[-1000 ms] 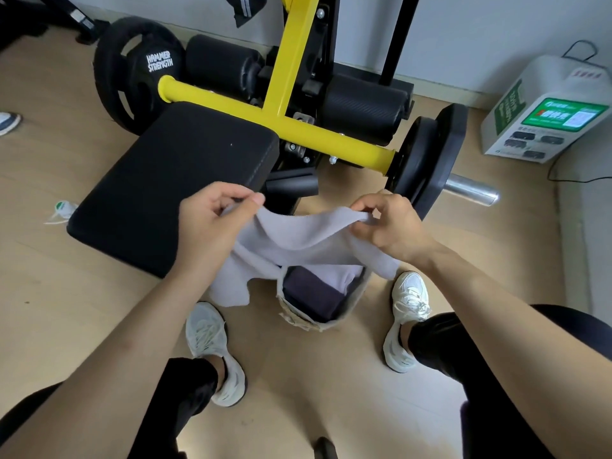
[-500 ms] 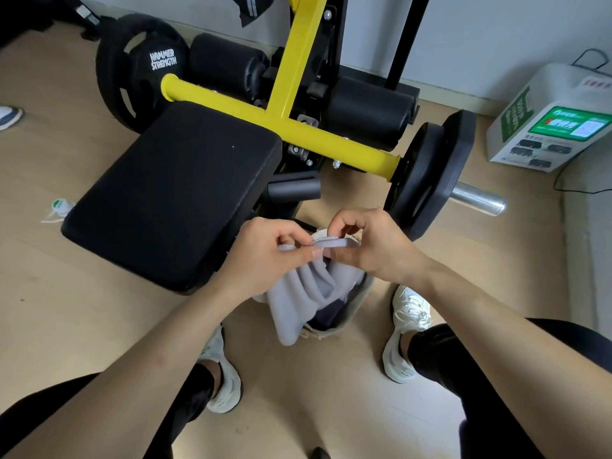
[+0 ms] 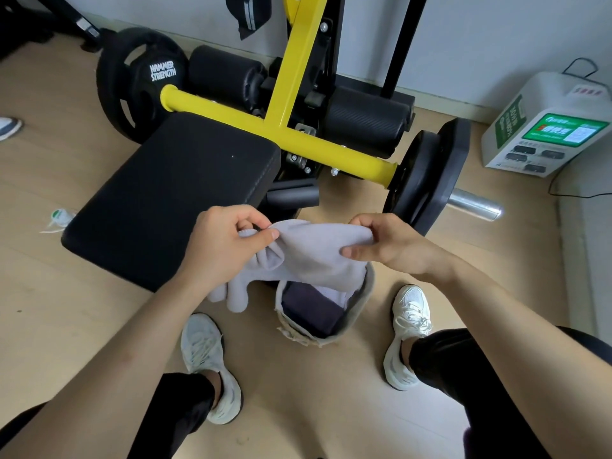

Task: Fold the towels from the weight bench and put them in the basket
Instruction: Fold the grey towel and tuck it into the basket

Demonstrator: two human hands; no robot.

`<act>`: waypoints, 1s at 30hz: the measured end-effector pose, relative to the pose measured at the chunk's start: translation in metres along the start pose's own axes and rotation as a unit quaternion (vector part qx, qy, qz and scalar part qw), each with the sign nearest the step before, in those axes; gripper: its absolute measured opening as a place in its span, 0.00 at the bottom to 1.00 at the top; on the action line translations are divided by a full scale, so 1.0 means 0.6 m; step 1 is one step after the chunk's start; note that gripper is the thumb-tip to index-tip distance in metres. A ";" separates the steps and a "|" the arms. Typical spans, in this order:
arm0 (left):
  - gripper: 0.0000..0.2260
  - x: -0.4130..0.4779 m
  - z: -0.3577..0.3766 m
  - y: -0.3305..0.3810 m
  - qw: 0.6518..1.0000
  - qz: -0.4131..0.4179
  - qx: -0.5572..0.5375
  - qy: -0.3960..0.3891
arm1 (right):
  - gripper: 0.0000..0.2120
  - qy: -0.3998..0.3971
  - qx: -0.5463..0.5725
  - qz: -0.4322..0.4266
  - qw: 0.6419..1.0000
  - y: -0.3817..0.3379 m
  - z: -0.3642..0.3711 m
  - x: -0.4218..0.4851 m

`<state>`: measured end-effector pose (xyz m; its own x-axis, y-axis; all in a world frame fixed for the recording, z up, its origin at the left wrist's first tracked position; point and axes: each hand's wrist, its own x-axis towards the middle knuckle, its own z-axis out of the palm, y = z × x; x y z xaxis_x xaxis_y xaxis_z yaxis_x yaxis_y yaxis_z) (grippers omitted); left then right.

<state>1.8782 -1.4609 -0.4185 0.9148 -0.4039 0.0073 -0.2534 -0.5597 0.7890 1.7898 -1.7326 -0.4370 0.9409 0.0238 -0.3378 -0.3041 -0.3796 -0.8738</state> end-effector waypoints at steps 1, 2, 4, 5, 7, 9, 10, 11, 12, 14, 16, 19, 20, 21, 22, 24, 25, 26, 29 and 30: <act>0.06 0.000 -0.001 -0.001 1.000 0.004 -0.003 -0.003 | 0.10 0.008 0.070 -0.001 0.998 0.000 0.001 0.001; 0.06 0.001 -0.002 -0.002 1.000 0.007 -0.007 -0.010 | 0.13 0.015 0.135 0.001 0.991 -0.002 0.002 0.002; 0.05 0.002 -0.004 -0.003 0.999 0.011 -0.019 -0.031 | 0.19 0.022 0.224 0.012 0.974 -0.006 0.003 0.004; 0.05 0.002 -0.005 -0.004 0.999 0.013 -0.022 -0.043 | 0.21 0.021 0.249 0.021 0.968 -0.008 0.003 0.005; 0.06 0.002 -0.006 -0.003 0.998 0.018 -0.022 -0.062 | 0.21 0.016 0.291 0.036 0.956 -0.013 0.006 0.004; 0.06 0.002 -0.007 -0.001 0.997 0.024 -0.021 -0.068 | 0.18 0.030 0.325 0.027 0.945 -0.015 0.008 0.004; 0.06 0.002 -0.007 0.000 0.997 0.024 -0.021 -0.069 | 0.16 0.045 0.331 0.016 0.942 -0.014 0.009 0.005; 0.06 0.003 -0.006 0.000 0.997 0.023 -0.019 -0.070 | 0.16 0.062 0.329 0.007 0.942 -0.013 0.009 0.007; 0.06 0.003 -0.006 -0.001 0.997 0.020 -0.017 -0.071 | 0.17 0.077 0.322 0.002 0.944 -0.010 0.008 0.009; 0.06 0.004 -0.005 -0.004 0.997 0.015 -0.011 -0.073 | 0.19 0.107 0.278 -0.003 0.955 -0.008 0.004 0.009; 0.06 0.004 -0.004 -0.008 0.997 0.014 0.000 -0.075 | 0.11 0.136 0.229 -0.013 0.964 -0.007 0.003 0.007; 0.06 0.003 -0.003 -0.008 0.997 0.016 0.004 -0.082 | 0.03 0.203 0.210 -0.034 0.956 -0.014 0.005 0.005; 0.06 0.004 -0.003 -0.007 0.997 0.014 -0.003 -0.082 | 0.04 0.239 0.221 -0.040 0.945 -0.015 0.003 0.005; 0.07 0.005 -0.005 -0.005 0.997 0.009 -0.012 -0.080 | 0.05 0.271 0.235 -0.045 0.932 -0.017 0.000 0.005; 0.07 0.006 -0.006 -0.005 0.997 0.005 -0.023 -0.077 | 0.06 0.294 0.243 -0.052 0.923 -0.018 -0.004 0.004; 0.06 0.009 -0.009 -0.003 0.996 0.008 -0.046 -0.077 | 0.05 0.299 0.225 -0.074 0.924 -0.022 -0.004 0.002; 0.06 0.009 -0.009 -0.001 0.995 0.018 -0.057 -0.084 | 0.05 0.287 0.203 -0.091 0.932 -0.024 0.001 0.001; 0.07 0.009 -0.009 0.001 0.993 0.031 -0.068 -0.094 | 0.04 0.265 0.182 -0.107 0.941 -0.026 0.008 0.001; 0.10 0.004 -0.003 0.015 0.984 0.071 -0.100 -0.130 | 0.04 0.166 0.160 -0.135 0.964 -0.029 0.033 0.001; 0.10 0.004 0.000 0.020 0.981 0.085 -0.101 -0.144 | 0.08 0.131 0.158 -0.147 0.968 -0.030 0.042 0.002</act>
<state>1.8771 -1.4683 -0.4092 0.7305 -0.6829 -0.0012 -0.3005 -0.3230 0.8974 1.7929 -1.7027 -0.4306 0.9865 -0.1639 0.0056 -0.0092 -0.0893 -0.9960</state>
